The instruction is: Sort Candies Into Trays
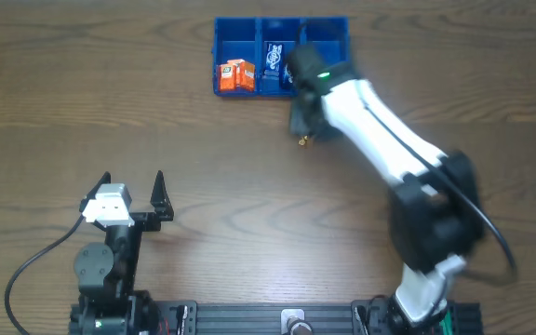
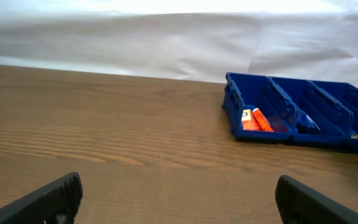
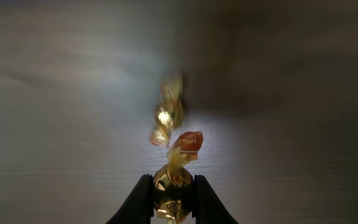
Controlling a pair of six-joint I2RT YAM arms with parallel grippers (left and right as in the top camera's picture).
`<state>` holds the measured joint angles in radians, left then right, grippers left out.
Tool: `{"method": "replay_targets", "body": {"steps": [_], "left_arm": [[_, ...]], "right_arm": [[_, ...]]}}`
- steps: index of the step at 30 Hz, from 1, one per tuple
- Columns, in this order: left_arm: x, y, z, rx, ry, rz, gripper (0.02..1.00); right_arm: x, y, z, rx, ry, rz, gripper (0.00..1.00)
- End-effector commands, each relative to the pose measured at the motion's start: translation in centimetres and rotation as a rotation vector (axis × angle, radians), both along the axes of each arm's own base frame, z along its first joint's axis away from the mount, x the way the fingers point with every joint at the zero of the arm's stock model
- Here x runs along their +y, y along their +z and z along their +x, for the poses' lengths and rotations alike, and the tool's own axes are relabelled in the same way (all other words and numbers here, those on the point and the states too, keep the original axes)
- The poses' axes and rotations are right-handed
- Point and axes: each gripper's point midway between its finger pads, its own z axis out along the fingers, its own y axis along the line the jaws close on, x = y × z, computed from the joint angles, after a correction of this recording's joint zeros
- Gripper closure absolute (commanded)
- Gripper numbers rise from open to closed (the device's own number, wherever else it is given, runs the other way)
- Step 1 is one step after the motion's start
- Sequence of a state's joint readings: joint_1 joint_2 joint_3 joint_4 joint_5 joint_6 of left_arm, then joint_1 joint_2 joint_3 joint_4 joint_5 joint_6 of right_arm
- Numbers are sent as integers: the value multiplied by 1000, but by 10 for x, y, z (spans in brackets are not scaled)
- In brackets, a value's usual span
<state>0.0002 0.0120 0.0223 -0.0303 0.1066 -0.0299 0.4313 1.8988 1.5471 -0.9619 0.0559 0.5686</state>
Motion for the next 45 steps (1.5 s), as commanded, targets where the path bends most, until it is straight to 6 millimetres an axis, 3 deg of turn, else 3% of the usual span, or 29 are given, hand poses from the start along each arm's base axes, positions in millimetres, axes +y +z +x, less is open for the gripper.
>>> {"method": "replay_targets", "body": {"steps": [1,4,7,12,18,23,27,29,30,31,33,39,42,45], "left_arm": [[-2,-17,-1,51,-13,-14,20],[-2,-17,-1,51,-13,-14,20],[-2,-17,-1,51,-13,-14,20],[-2,-17,-1,51,-13,-14,20],[-2,-17,-1,51,-13,-14,20],[-2,-17,-1,51,-13,-14,20],[-2,-17,-1,51,-13,-14,20],[-2,-17,-1,51,-13,-14,20],[-2,-17,-1,51,-13,-14,23],[-2,-17,-1,51,-13,-14,20],[-2,-17,-1,51,-13,-14,20],[-2,-17,-1,51,-13,-14,20],[-2,-17,-1,51,-13,-14,20],[-2,-17,-1,51,-13,-14,20]], "right_arm": [[-40,125,52,-377,-58,-16,965],[-48,144,79,-487,-36,-18,963],[-48,141,104,-548,-23,-29,963],[-44,111,141,-584,-28,-28,947],[-40,68,158,-542,-24,-41,923],[-39,52,160,-517,-23,-52,910],[-40,52,160,-516,-22,-52,766],[-38,53,160,-522,-21,-49,592],[-35,54,161,-526,-18,-46,459],[-30,56,161,-537,-11,-41,237],[-28,57,162,-545,-8,-37,119],[-29,74,157,-558,-8,-28,25],[-28,90,135,-520,-17,-5,1],[-23,93,98,-419,-50,7,1]]}}
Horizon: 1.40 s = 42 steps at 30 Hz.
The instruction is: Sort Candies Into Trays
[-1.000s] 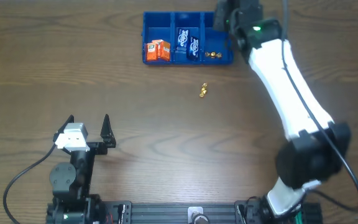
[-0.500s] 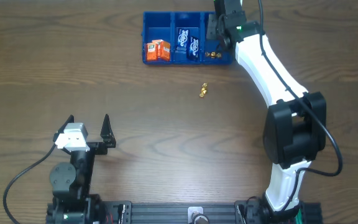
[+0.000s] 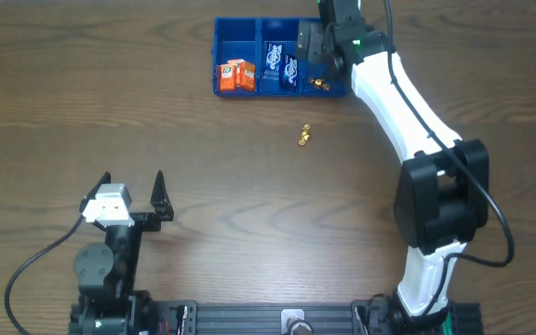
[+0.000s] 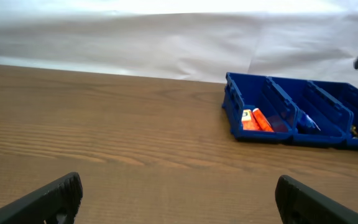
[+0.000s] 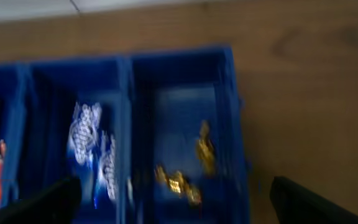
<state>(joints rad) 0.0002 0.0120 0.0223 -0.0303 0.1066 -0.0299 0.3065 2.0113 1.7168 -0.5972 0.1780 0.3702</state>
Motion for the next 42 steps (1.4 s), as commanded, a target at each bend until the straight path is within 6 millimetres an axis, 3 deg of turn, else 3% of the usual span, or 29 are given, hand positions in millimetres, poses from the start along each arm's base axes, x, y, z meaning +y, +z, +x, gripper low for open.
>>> {"method": "replay_targets", "body": {"steps": [1,4,9,20,35,42], "left_arm": [[-2,-17,-1,51,-13,-14,23],[-2,-17,-1,51,-13,-14,20],[-2,-17,-1,51,-13,-14,20],[-2,-17,-1,51,-13,-14,20],[-2,-17,-1,51,-13,-14,20],[-2,-17,-1,51,-13,-14,20]], "right_arm": [[13,39,-51,61,-43,57,1],[22,20,-84,191,-37,28,1],[39,-25,-117,350,21,-3,1],[45,-109,-120,507,-13,-25,1],[43,-150,-127,593,-61,-40,49],[43,-161,-129,611,-87,-40,248]]}}
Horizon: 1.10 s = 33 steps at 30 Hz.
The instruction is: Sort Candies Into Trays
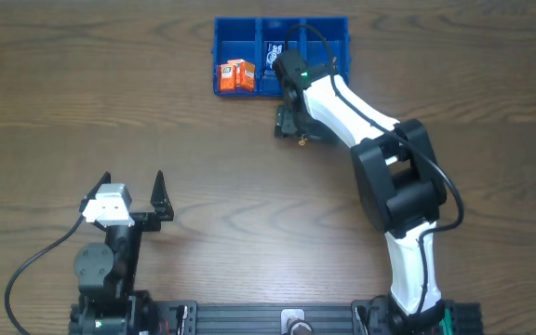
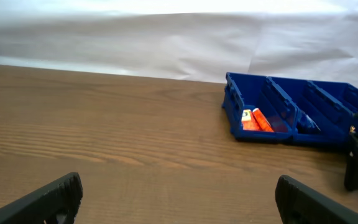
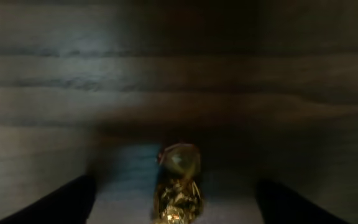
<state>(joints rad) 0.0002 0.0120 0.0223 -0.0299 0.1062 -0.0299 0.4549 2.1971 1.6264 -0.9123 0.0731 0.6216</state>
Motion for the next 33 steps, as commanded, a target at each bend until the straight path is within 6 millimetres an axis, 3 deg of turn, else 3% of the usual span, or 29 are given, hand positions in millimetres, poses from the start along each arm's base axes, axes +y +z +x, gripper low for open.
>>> {"method": "replay_targets", "body": {"steps": [1,8,18,22,25,27,30,33], "left_arm": [[-2,-17,-1,51,-13,-14,20],[-2,-17,-1,51,-14,-14,20],[-2,-17,-1,51,-14,-14,23],[-2,-17,-1,51,-13,-14,20],[-2,-17,-1,51,-13,-14,20],[-2,-17,-1,51,-13,-14,20],[-2,-17,-1,51,-13,-14,20],[-2,-17,-1,51,-13,-14,20]], "right_arm": [[-4,-13,-3,21,-32,-19,312],[-4,-13,-3,21,-31,-19,750],[-7,-8,-5,27,-33,-24,866],[-17,41,16,-108,-34,-15,873],[-37,114,53,-358,-53,-42,965],[-50,161,79,-541,-55,-70,965],[-61,200,111,-722,-11,-90,965],[-70,208,132,-796,-10,-97,965]]}}
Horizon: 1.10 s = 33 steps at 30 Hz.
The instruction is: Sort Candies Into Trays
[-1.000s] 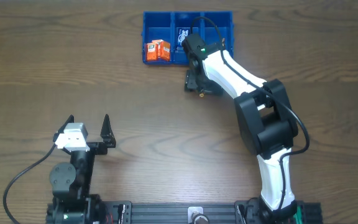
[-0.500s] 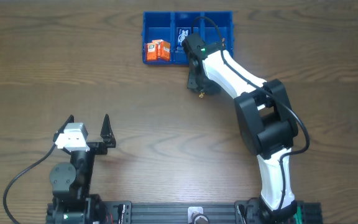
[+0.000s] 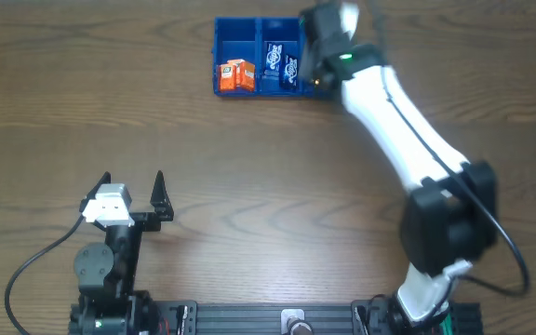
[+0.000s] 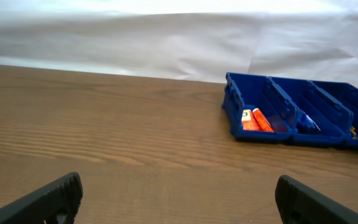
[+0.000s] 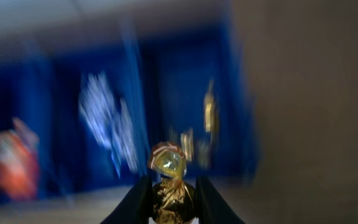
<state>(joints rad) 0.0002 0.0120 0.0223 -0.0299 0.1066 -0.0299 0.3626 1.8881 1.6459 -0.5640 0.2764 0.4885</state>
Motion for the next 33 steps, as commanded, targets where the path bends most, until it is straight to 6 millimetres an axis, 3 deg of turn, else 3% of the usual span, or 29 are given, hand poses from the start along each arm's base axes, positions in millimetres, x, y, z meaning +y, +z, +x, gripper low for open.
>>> {"method": "replay_targets", "body": {"steps": [1,8,16,22,30,33], "left_arm": [[-2,-17,-1,51,-13,-14,20],[-2,-17,-1,51,-13,-14,20],[-2,-17,-1,51,-13,-14,20],[-2,-17,-1,51,-13,-14,23],[-2,-17,-1,51,-13,-14,20],[-2,-17,-1,51,-13,-14,20]], "right_arm": [[-32,16,30,-111,-13,-135,965],[-28,-9,50,-123,-8,-124,963],[-20,-21,51,-100,17,-102,956],[-12,-24,49,-85,56,-77,608],[-8,-18,49,-100,66,-67,1],[-13,3,44,-130,67,-91,1]]}}
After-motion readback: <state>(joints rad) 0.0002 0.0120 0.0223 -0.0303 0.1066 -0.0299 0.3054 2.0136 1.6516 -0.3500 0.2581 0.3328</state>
